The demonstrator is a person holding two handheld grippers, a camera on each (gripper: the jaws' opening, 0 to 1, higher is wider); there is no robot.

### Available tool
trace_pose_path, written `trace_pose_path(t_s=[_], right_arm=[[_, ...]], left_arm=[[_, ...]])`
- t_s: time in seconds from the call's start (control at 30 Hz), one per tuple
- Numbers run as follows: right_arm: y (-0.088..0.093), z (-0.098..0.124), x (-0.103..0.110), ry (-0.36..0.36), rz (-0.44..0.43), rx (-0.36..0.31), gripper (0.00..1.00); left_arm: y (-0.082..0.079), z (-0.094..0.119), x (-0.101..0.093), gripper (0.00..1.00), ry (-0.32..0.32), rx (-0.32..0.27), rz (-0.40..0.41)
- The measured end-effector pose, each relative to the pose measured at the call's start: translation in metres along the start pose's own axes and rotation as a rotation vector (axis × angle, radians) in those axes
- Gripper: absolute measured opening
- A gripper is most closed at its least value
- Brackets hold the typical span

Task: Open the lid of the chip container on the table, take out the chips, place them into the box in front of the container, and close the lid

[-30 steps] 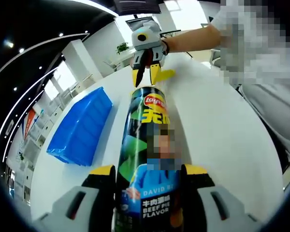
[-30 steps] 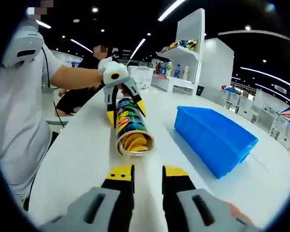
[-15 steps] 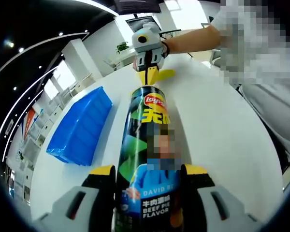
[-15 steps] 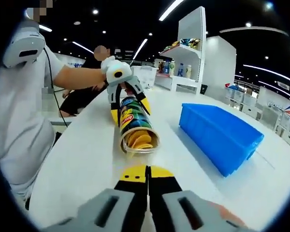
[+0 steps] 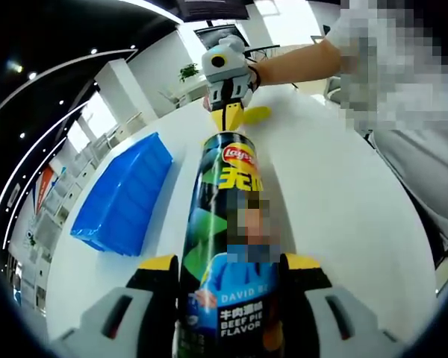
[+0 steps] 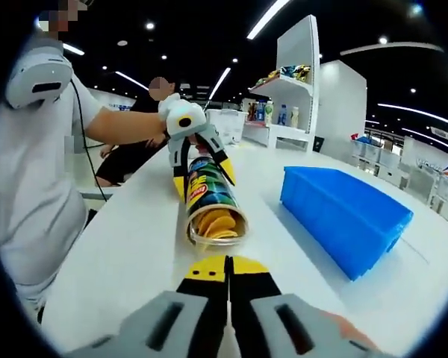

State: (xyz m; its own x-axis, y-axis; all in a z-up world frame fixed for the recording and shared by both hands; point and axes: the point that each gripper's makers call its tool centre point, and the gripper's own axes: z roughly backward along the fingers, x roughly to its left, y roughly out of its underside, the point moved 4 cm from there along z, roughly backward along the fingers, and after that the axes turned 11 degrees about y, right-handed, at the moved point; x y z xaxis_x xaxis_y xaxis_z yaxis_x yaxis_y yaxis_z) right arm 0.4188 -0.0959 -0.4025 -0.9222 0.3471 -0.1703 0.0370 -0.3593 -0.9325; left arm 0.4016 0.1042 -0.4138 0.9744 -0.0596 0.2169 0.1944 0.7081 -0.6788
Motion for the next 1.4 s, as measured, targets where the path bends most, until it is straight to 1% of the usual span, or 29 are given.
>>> trace_pose_path(t_s=[0.13,0.3,0.43,0.6,0.77,0.97,1.17,1.4], right_arm=[[-0.001,-0.003,0.004,-0.008,-0.003,-0.008,0.01],[-0.003,-0.006,0.01,-0.027,0.015,-0.002,0.01],[-0.004,-0.007,0.01,-0.031,0.024,-0.006,0.01],[-0.005,-0.008,0.01,-0.03,0.017,-0.013,0.01],[-0.005,-0.008,0.013,-0.044,0.005,-0.018,0.01],[-0.002,-0.009,0.006,-0.052,0.007,-0.024,0.01],[0.0,-0.011,0.003,-0.057,0.006,-0.028,0.01],[0.001,-0.012,-0.002,-0.062,0.01,-0.033,0.01]], left_arm=[[0.0,0.0,0.0,0.55,-0.001,0.0,-0.001],[0.0,0.0,-0.001,0.55,-0.005,-0.004,-0.005],[-0.001,0.0,-0.001,0.55,-0.008,-0.008,-0.008],[-0.001,0.0,-0.001,0.56,-0.008,-0.02,-0.011],[-0.001,0.001,-0.001,0.56,-0.012,-0.036,-0.018],[-0.001,0.002,-0.002,0.55,-0.016,-0.066,-0.026],[-0.002,0.002,-0.002,0.55,-0.02,-0.079,-0.033],[-0.002,0.003,-0.002,0.55,-0.026,-0.109,-0.038]])
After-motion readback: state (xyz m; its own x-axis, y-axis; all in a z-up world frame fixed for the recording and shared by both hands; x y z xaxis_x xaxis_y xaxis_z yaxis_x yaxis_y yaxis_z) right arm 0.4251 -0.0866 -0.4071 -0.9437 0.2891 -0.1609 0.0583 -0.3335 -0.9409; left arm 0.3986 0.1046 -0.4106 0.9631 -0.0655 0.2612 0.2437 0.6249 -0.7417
